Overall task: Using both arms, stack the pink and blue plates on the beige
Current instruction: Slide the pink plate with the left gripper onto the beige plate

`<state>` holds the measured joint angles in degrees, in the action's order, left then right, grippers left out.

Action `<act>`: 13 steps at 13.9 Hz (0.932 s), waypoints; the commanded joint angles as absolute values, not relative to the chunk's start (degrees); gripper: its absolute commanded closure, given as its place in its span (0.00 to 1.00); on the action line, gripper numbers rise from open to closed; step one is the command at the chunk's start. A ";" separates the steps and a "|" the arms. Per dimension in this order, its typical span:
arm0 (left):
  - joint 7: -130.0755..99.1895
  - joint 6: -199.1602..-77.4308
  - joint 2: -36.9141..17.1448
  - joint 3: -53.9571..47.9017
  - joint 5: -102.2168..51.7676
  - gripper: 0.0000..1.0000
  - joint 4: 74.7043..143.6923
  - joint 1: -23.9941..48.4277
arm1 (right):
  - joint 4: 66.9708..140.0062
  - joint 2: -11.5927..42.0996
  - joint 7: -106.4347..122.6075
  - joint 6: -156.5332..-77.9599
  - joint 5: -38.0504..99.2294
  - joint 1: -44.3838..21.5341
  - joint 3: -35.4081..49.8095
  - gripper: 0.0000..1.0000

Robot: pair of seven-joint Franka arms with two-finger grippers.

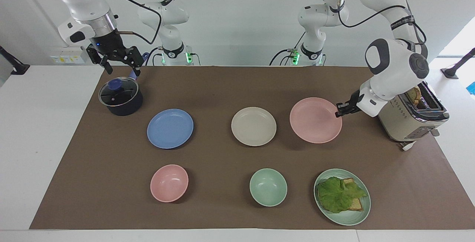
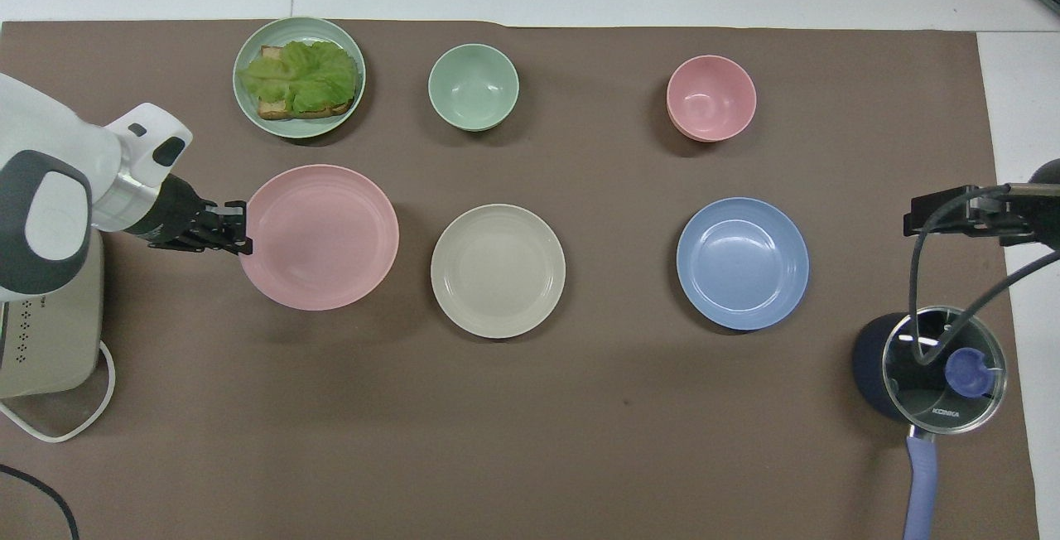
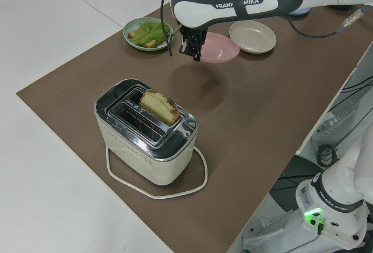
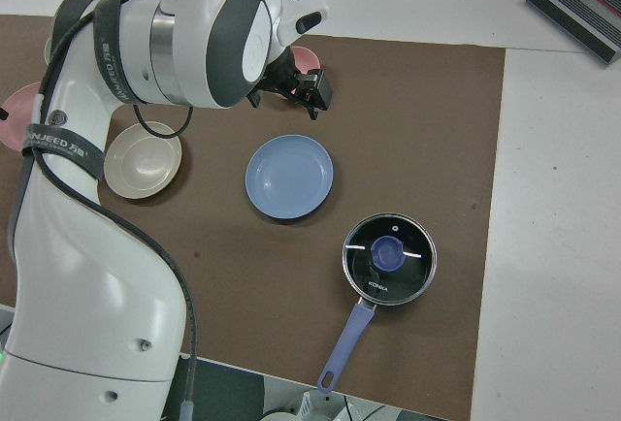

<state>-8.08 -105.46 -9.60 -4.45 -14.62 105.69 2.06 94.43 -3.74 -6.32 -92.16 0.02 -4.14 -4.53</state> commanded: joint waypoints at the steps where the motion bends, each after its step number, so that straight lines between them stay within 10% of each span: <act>1: -14.56 -109.49 -8.53 -4.22 -17.92 1.00 106.96 8.41 | 93.87 -3.43 -5.01 -92.02 1.23 -3.60 -4.48 0.00; 13: -25.49 -128.85 -9.05 -4.22 -20.39 1.00 117.86 22.68 | 93.95 -3.86 -5.18 -92.02 0.53 -3.61 -4.57 0.00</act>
<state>-25.51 -127.51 -10.13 -5.05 -18.82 116.51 22.00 94.42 -3.74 -6.31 -92.16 0.02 -4.26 -4.36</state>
